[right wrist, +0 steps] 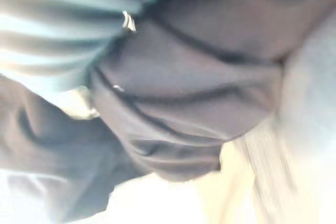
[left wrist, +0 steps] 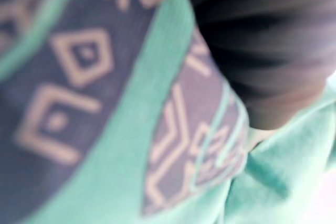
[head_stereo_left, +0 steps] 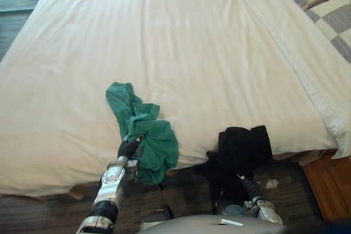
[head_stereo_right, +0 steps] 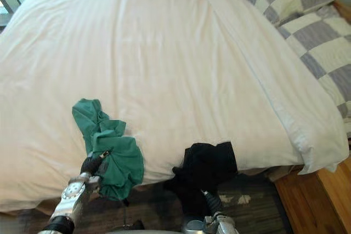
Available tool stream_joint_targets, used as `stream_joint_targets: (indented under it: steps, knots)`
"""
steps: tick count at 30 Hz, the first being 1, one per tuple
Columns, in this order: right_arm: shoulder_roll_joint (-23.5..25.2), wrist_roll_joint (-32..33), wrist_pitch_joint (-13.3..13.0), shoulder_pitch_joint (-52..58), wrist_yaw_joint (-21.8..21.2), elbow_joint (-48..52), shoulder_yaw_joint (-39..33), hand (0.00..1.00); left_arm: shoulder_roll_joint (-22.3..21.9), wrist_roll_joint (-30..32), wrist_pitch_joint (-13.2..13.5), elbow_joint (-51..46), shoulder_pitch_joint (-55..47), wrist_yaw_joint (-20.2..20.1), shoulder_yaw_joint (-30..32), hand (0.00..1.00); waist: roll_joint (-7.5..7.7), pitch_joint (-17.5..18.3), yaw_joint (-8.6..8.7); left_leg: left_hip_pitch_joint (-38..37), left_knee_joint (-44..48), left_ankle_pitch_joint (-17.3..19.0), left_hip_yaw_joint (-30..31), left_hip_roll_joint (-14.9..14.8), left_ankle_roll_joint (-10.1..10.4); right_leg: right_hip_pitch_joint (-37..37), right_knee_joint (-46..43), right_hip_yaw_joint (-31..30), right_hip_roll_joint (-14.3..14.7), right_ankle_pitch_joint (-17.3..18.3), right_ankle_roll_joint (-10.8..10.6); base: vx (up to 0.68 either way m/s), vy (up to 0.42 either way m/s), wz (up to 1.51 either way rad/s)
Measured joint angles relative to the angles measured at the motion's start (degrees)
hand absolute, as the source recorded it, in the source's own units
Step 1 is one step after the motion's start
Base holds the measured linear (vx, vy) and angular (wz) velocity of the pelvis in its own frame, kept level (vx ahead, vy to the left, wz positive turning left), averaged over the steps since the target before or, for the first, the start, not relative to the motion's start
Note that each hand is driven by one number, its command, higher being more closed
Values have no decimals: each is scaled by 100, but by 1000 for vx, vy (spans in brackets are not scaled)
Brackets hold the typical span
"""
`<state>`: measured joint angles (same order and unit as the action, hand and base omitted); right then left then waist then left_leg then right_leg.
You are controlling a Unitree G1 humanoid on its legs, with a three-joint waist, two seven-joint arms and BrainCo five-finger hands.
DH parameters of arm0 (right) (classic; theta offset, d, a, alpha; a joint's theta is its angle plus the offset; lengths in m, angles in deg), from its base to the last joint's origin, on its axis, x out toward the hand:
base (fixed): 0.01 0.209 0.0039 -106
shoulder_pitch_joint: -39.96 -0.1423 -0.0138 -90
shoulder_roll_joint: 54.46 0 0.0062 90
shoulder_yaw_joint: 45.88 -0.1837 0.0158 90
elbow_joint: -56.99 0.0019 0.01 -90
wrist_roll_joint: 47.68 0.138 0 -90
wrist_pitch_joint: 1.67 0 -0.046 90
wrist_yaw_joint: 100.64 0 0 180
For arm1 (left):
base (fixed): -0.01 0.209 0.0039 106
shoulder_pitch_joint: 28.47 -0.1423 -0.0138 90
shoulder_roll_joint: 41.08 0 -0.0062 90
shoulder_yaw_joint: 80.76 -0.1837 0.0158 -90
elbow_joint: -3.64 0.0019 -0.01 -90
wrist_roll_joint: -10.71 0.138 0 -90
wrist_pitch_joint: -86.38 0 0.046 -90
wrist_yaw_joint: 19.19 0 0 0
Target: Tidy the bed and pick cloth on bed and put in laundry
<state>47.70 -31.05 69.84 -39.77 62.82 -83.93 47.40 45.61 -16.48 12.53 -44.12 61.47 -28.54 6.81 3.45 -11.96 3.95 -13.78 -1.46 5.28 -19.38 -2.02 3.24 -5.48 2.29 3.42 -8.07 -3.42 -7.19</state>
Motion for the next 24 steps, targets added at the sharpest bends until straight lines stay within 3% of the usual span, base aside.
stream_joint_targets:
  steps: [6,8,14,15,16,17,19,21,23,24]
  knots:
    - [109,-166,70,679,-321,865,300,100,-403,-306,-193,-271,-964,-233,-787,100,157,243,-33,-14,66,-52,1258,261,-164,-102,-1330,613,-427,1096,49,5,-29,103]
    - [160,-164,162,800,-406,1135,401,100,-470,-314,-225,-312,-1219,-163,-870,100,183,273,-136,88,58,-109,1565,320,-254,-100,-1479,801,-492,1295,34,-31,-66,87]
    - [120,-156,503,1076,-632,1819,534,100,-738,-385,-220,-1087,-1731,358,-765,100,-196,440,-202,489,-34,-325,2339,363,-250,-112,-1517,961,-367,1702,19,-70,-87,74]
    - [106,-157,570,1092,-689,1879,547,100,-755,-394,10,-1224,-1841,242,-726,100,-218,443,-248,509,-37,-378,2421,383,-228,-113,-1554,1016,-383,1731,22,2,-60,59]
    - [93,-166,661,1104,-740,1924,560,100,-743,-621,483,-1474,-2025,-8,-694,100,-268,454,-298,568,-28,-419,2539,408,-220,-111,-1593,1141,-412,1768,19,33,-70,71]
    - [76,-182,764,1125,-756,1983,567,100,-719,-828,750,-1831,-2139,-155,-628,100,-297,471,-366,671,-35,-476,2724,441,-212,-113,-1608,1310,-443,1820,26,50,-77,81]
    - [36,-277,896,1096,-719,1996,646,100,-714,-529,570,-2199,-2139,309,-545,100,-347,493,-497,850,-68,-628,2982,509,-213,-129,-1617,1677,-525,1877,12,73,-62,116]
    - [77,-276,1015,1010,-492,1978,666,100,-749,-845,1006,-2104,-2098,112,-594,100,-320,479,-439,1066,-51,-798,2559,619,-370,-356,-1575,2379,-685,1878,1,76,18,169]
    - [179,-187,1024,871,-171,1777,669,100,-784,-1069,1196,-1981,-1981,-222,-656,100,-192,404,-511,1297,512,-399,1077,543,-919,-851,-1540,3318,-843,1824,-101,74,68,188]
    - [189,-119,1024,855,-94,1769,668,100,-811,-1107,1193,-1927,-1991,-307,-658,100,-172,391,-520,1398,802,-237,767,495,-1051,-982,-1545,3468,-847,1824,-101,104,67,183]
